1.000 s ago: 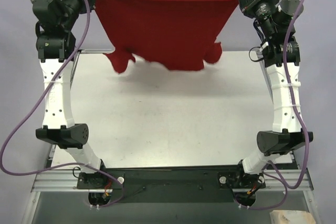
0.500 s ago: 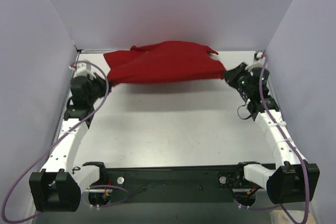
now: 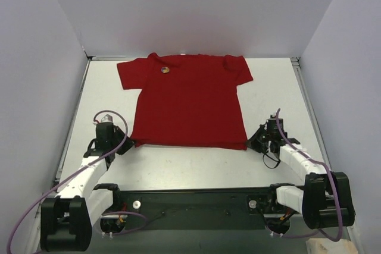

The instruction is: Pin the brooch onto the clothing

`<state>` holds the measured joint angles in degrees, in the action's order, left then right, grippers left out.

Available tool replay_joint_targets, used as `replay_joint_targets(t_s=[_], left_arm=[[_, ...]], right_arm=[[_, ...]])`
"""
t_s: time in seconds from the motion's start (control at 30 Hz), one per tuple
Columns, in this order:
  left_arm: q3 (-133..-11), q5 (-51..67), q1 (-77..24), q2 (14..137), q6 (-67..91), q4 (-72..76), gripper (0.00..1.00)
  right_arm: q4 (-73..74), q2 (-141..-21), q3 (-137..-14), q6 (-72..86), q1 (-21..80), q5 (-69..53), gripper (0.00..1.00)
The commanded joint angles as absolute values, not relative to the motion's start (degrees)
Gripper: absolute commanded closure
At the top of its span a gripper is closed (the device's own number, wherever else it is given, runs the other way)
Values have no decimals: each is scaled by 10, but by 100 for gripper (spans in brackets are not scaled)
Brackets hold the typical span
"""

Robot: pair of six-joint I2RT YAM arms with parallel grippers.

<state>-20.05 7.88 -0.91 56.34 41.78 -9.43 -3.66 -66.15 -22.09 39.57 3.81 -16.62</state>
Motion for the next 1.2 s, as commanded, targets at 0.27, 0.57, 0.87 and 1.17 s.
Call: replay_joint_targets(t_s=[0.27, 0.57, 0.87, 1.17], left_arm=[[-200, 71, -37, 459, 464, -236, 100], [-222, 5, -136, 405, 537, -334, 100], [-225, -59, -206, 365, 605, -403, 100], [-230, -86, -245, 307, 653, -461, 99]], right_arm=[[127, -592, -220, 384, 36, -143, 100], [234, -496, -226, 396, 37, -140, 100], [303, -456, -213, 420, 47, -142, 100], [344, -421, -217, 435, 60, -142, 99]])
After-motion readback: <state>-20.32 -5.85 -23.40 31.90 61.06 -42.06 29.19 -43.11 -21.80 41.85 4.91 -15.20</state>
